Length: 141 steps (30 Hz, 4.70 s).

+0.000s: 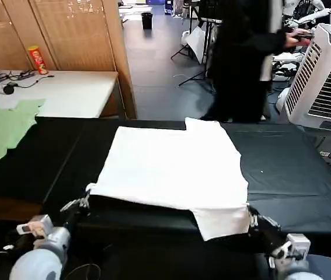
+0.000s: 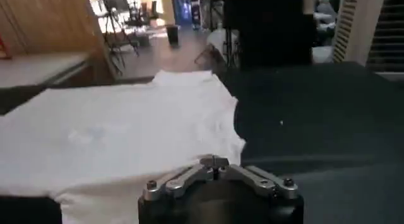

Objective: Fold and organize the clothes.

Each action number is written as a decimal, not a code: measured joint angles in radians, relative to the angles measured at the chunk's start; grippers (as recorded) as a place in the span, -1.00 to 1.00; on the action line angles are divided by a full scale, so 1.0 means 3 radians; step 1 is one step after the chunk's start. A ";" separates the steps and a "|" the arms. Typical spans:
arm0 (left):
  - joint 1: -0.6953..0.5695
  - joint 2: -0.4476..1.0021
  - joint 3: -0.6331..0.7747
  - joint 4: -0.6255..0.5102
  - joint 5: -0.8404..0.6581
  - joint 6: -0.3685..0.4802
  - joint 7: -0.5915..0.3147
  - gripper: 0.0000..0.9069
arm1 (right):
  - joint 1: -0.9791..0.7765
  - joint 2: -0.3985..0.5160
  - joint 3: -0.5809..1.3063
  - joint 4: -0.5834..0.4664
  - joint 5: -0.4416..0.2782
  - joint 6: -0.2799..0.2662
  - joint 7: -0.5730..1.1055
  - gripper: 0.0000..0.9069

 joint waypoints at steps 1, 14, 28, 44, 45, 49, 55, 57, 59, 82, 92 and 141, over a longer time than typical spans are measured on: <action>-0.0056 -0.0019 0.0027 0.0050 0.0053 -0.0012 0.0011 -1.00 | 0.0081 -0.0021 -0.0024 -0.0079 -0.0005 0.0012 -0.0008 -0.96; -0.0798 -0.0100 0.0294 0.0755 0.0468 -0.0166 0.0150 -1.00 | 0.0849 -0.0061 -0.0393 -0.0970 -0.0224 0.0123 -0.0093 -0.96; -0.1214 -0.0150 0.0471 0.1291 0.0735 -0.0268 0.0200 0.94 | 0.0688 -0.0159 -0.0257 -0.0772 -0.0102 -0.0139 -0.0238 0.94; -0.0880 -0.0017 0.0372 0.1141 0.0495 -0.0162 0.0331 0.94 | -0.0044 -0.0167 -0.0121 -0.0198 -0.0289 -0.0194 -0.0261 0.70; -0.0860 -0.0013 0.0362 0.1141 0.0494 -0.0162 0.0334 0.94 | -0.0049 -0.0162 -0.0125 -0.0199 -0.0290 -0.0194 -0.0261 0.70; -0.0809 -0.0001 0.0341 0.1166 0.0449 -0.0144 0.0356 0.63 | -0.0050 -0.0151 -0.0130 -0.0235 -0.0290 -0.0185 -0.0268 0.53; -0.0831 0.0003 0.0331 0.1212 0.0369 -0.0122 0.0381 -0.96 | -0.0054 -0.0154 -0.0136 -0.0284 -0.0300 -0.0180 -0.0267 -0.81; -0.0838 0.0008 0.0328 0.1223 0.0352 -0.0112 0.0381 -1.00 | -0.0053 -0.0161 -0.0156 -0.0283 -0.0300 -0.0181 -0.0258 -0.85; -0.0833 0.0016 0.0326 0.1225 0.0347 -0.0109 0.0383 -1.00 | -0.0054 -0.0171 -0.0167 -0.0264 -0.0296 -0.0192 -0.0244 -0.85; 0.0064 0.0372 0.0123 0.0412 0.0606 0.0102 0.0179 -1.00 | -0.0996 -0.0254 0.0134 0.0564 -0.0300 -0.0711 -0.0059 -0.87; 0.0538 0.0451 -0.0043 0.0070 0.0631 0.0103 0.0097 0.94 | -0.1156 -0.0187 0.0151 0.0728 -0.0296 -0.0823 -0.0026 0.94; -0.3139 0.0177 0.1319 0.2734 -0.0148 0.0696 0.0399 0.94 | 0.2962 0.0065 -0.1380 -0.2810 0.0108 -0.0537 0.0056 0.94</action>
